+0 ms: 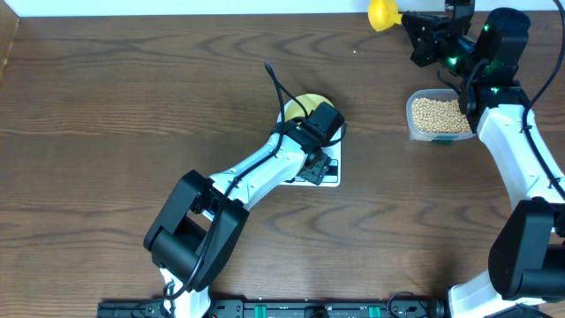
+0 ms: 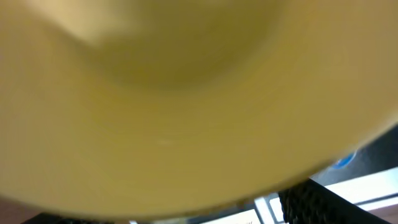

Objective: Scoop item into bowl and weigh 50g on scale

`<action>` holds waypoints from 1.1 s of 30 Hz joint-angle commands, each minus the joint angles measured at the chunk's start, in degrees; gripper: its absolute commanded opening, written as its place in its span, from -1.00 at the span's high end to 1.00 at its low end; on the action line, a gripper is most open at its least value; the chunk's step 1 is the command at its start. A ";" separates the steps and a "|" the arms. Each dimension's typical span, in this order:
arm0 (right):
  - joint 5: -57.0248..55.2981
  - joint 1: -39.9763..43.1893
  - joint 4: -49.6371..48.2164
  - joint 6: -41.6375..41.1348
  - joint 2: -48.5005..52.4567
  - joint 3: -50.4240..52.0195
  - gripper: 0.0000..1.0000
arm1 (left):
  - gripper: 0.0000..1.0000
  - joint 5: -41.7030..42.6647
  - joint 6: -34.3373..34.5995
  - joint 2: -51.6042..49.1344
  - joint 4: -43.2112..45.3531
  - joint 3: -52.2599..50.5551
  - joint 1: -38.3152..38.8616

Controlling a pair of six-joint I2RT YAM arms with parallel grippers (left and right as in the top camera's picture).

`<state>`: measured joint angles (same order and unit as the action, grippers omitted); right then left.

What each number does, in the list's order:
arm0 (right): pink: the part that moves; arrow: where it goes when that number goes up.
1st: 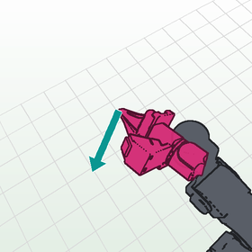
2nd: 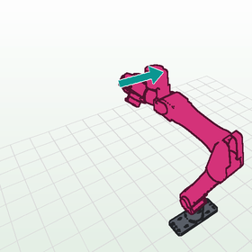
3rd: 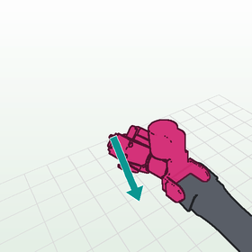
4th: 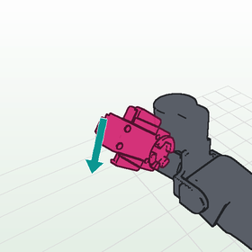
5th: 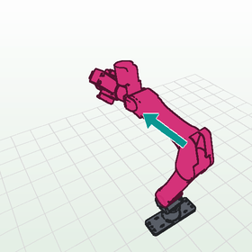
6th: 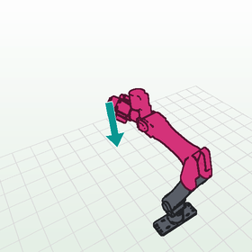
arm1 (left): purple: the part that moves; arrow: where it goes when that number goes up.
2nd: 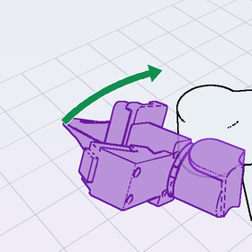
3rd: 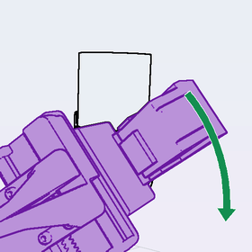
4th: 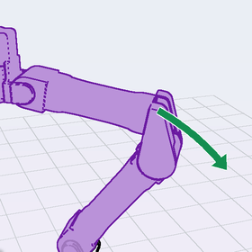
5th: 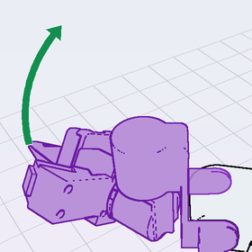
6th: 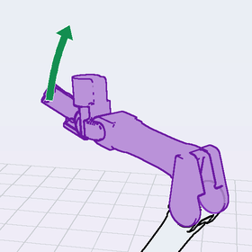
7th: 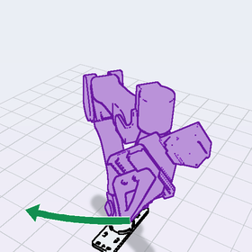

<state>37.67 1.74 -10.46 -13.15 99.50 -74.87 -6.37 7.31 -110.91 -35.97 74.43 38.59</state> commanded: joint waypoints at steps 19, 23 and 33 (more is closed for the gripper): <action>-0.04 -0.33 0.02 0.59 0.26 -1.03 0.98 | -0.64 -4.63 0.28 -0.66 0.33 -0.50 -0.02; -0.04 -0.33 0.02 0.59 0.26 -1.03 0.98 | -0.64 -4.63 0.28 -0.66 0.28 -0.50 -0.02; -0.04 -0.33 0.00 0.59 0.26 -1.03 0.98 | -0.64 -4.61 0.26 -0.66 0.24 -0.50 0.02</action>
<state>37.67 1.74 -10.46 -13.15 99.50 -74.87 -9.80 7.33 -110.91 -35.57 74.43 38.59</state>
